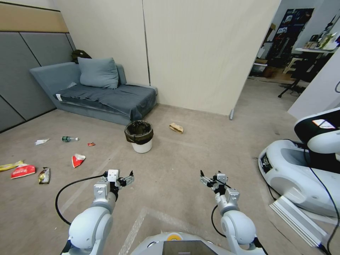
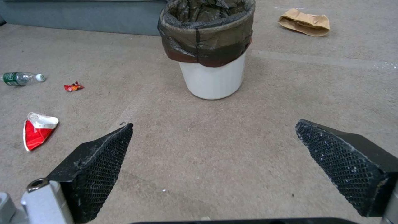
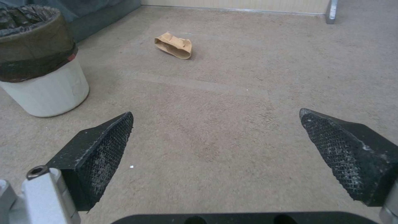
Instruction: Pick up the trash bin, then pick up the garbage from the floor and place it into the trash bin.
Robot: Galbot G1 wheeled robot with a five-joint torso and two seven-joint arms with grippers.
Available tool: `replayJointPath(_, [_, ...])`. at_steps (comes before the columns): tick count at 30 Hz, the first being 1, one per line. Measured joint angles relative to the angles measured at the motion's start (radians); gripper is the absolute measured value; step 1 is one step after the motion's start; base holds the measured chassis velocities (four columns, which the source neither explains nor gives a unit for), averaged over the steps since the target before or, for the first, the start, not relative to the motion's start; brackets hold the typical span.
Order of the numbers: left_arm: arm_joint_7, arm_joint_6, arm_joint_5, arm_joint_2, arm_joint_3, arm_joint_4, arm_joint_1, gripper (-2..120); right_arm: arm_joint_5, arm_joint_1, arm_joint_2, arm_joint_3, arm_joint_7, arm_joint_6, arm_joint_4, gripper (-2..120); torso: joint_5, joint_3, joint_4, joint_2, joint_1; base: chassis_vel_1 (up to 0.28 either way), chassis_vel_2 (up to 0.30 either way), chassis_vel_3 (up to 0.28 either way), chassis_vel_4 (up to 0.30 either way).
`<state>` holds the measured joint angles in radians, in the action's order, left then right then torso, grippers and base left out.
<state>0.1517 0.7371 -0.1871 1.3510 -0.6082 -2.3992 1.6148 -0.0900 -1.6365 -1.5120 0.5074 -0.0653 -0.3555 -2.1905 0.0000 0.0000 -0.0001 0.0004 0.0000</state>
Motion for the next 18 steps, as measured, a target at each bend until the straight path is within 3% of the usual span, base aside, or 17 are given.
replayJointPath(18, [-0.003,-0.001,0.002,-0.002,-0.005,0.004,0.0,100,0.012,-0.004,-0.009,-0.002,0.006,0.005,0.005,100,0.0,0.0,0.0001,0.0,0.0,-0.137,0.143,0.137,-0.14])
